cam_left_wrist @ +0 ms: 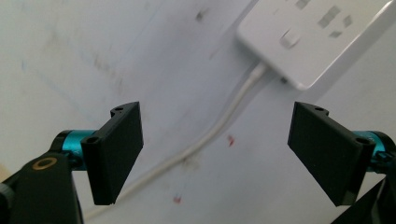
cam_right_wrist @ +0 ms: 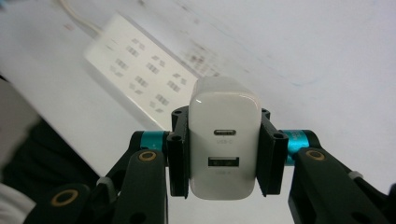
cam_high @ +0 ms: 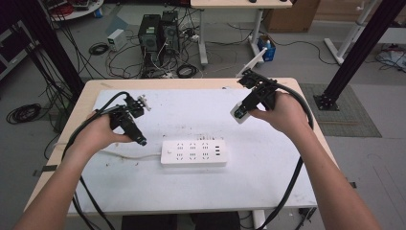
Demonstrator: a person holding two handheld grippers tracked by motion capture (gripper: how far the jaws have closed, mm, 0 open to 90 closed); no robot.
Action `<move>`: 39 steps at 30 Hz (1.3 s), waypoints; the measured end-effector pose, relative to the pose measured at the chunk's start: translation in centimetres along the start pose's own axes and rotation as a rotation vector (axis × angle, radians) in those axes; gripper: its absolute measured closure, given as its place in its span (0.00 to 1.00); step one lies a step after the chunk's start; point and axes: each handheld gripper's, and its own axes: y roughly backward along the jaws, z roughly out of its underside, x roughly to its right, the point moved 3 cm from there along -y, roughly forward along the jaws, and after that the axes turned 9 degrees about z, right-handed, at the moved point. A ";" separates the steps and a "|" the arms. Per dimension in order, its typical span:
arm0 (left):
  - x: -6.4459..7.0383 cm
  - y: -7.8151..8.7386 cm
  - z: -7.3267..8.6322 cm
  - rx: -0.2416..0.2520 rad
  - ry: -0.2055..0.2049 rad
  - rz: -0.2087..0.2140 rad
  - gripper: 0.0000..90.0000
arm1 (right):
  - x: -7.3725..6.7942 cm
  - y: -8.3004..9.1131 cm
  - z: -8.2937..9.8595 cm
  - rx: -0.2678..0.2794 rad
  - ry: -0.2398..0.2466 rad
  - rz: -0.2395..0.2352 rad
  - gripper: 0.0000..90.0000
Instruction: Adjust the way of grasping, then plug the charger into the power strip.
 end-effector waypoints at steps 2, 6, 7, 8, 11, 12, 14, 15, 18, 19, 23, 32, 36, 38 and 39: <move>-0.9 0.0 0.8 -0.006 0.050 0.007 0.20 | 0.0 -0.1 0.0 -0.023 0.027 0.019 0.69; -2.2 0.2 2.2 0.004 0.099 0.000 0.20 | 0.1 -0.1 -0.1 -0.028 0.051 0.035 0.69; -2.3 0.2 2.4 0.014 0.109 0.001 0.20 | 0.1 -0.2 -0.1 -0.033 0.078 0.045 0.69; -2.4 0.4 2.6 0.018 0.115 -0.002 0.20 | 0.1 -0.1 -0.2 -0.030 0.083 0.042 0.69; -2.4 0.6 3.1 0.032 0.114 0.000 0.20 | -0.2 -0.2 -0.5 -0.018 0.111 0.019 0.69; -2.4 0.6 3.2 0.029 0.113 0.003 0.20 | -0.3 -0.3 -0.6 -0.015 0.120 0.013 0.69; -2.3 0.7 3.3 0.041 0.116 0.001 0.20 | -0.6 -0.6 -1.0 -0.012 0.167 0.013 0.69; -2.3 0.8 3.5 0.042 0.112 0.007 0.20 | -0.9 -0.8 -1.1 -0.018 0.185 0.013 0.69; -2.2 0.8 3.8 0.049 0.099 0.013 0.20 | -1.8 -1.7 -1.8 -0.027 0.244 0.001 0.69; -2.2 0.7 3.9 0.057 0.104 0.019 0.20 | -2.1 -2.1 -2.1 -0.030 0.271 -0.005 0.69; -2.2 0.4 4.5 0.053 0.096 0.022 0.20 | -3.5 -3.5 -3.1 -0.039 0.351 -0.020 0.69; -2.6 -0.1 5.7 0.061 0.101 0.027 0.20 | -7.0 -7.1 -4.2 -0.064 0.560 -0.098 0.69; -2.8 -0.2 6.1 0.071 0.109 0.028 0.20 | -8.3 -8.8 -4.2 -0.092 0.624 -0.098 0.69; -2.8 -0.3 6.3 0.070 0.107 0.031 0.20 | -8.8 -9.7 -4.1 -0.105 0.660 -0.103 0.69; -2.8 -0.4 6.4 0.069 0.110 0.033 0.20 | -9.0 -10.1 -4.0 -0.113 0.683 -0.097 0.69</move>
